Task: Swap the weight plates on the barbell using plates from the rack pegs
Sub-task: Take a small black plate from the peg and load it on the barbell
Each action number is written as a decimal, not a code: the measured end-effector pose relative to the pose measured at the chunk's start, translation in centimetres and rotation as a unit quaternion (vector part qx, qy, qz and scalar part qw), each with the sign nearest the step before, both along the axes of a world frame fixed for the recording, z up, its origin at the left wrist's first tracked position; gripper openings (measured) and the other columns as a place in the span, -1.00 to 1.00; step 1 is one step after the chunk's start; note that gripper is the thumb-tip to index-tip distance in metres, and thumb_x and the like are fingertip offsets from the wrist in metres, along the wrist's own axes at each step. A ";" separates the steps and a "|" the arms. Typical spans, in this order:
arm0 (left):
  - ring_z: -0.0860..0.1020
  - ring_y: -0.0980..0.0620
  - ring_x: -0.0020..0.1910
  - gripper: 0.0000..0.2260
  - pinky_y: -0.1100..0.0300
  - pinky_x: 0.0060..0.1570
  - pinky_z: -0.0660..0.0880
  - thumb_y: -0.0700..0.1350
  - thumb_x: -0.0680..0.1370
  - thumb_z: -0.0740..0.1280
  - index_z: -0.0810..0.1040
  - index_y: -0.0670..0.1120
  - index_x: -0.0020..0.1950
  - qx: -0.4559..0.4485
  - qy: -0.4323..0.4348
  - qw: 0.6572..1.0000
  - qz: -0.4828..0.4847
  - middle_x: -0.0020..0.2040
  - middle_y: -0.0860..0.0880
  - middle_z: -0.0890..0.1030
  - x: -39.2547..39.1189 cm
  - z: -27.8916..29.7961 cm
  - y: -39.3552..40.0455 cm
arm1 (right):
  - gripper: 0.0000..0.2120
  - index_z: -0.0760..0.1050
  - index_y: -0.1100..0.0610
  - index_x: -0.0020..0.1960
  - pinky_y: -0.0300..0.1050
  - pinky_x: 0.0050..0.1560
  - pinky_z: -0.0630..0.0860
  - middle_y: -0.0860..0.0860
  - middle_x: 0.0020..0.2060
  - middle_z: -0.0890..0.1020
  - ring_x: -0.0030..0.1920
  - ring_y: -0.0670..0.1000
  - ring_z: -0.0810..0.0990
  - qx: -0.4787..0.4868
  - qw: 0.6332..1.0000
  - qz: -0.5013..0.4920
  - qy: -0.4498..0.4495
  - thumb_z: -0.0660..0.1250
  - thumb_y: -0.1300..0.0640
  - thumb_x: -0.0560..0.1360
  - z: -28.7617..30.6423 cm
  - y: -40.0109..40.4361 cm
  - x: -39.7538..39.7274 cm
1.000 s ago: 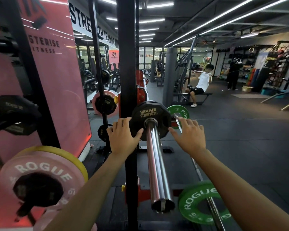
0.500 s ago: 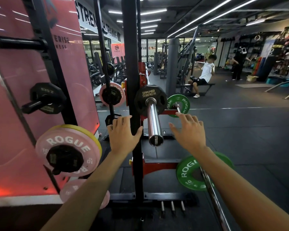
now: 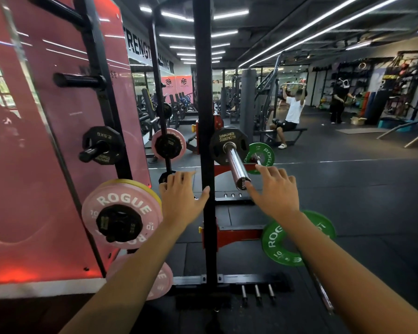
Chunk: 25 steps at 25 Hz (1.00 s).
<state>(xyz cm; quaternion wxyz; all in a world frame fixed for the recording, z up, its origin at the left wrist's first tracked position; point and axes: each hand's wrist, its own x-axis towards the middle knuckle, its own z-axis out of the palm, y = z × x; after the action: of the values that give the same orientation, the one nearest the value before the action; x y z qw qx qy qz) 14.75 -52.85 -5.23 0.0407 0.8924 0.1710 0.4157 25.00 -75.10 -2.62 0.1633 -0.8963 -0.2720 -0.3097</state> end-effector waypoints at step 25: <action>0.46 -0.17 0.18 -0.49 -0.08 0.10 0.38 0.28 0.48 0.25 0.50 -0.05 0.26 -0.006 0.009 0.990 0.144 0.18 -0.08 0.54 -27.8 1.4 9.4 | -0.45 0.41 0.11 0.36 0.15 0.09 0.43 0.13 0.20 0.56 0.21 0.22 0.48 0.001 0.990 0.144 -0.004 0.18 -0.24 0.54 1.6 14.6 -21.5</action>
<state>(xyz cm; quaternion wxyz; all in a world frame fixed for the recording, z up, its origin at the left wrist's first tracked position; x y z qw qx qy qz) -13.02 -43.42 -3.84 -0.0153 0.8618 0.3007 0.4082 3.46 -60.50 -1.06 0.2057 -0.8463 -0.3987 -0.2871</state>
